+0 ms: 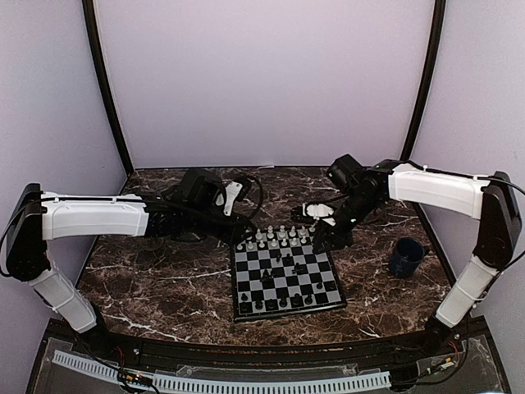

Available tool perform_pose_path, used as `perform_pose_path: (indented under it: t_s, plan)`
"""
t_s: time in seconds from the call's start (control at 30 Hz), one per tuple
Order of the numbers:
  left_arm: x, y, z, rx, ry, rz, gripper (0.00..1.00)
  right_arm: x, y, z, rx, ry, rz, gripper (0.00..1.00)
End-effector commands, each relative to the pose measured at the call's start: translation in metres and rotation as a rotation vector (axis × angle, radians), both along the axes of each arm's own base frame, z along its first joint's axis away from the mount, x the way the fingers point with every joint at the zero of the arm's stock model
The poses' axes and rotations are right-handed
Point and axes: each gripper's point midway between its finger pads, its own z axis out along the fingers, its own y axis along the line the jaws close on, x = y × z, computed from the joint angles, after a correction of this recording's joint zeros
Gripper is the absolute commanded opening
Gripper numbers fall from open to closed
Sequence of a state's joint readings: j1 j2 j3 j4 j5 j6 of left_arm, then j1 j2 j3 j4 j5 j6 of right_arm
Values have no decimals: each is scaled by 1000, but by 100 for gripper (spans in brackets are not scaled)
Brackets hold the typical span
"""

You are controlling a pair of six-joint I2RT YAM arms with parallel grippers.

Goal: Set up the chess pieces on the board
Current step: Pick up the rook from the chessboard.

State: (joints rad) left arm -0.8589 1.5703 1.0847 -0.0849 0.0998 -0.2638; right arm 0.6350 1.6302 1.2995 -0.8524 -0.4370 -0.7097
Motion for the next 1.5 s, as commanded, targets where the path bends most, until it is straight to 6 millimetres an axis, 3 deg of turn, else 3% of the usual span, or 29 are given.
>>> perform_pose_path:
  t_s: [0.0,0.17,0.47,1.13,1.37,1.47]
  plan:
    - [3,-5,28,-179,28,46,35,4,17,-19,-13,-89,71,31]
    - [0,-3,27,-192,48,43,35,-3,27,-47,-82,-111,133,28]
    - [-4,4,17,-148,65,34,34,-7,35,-71,-157,-121,192,29]
    - [-5,5,7,-147,77,35,34,-10,38,-98,-226,-91,196,26]
    - [-5,0,2,-156,94,27,34,-19,32,-99,-235,-55,190,20]
    - [-5,-3,1,-172,114,23,35,-26,31,-89,-209,-41,188,20]
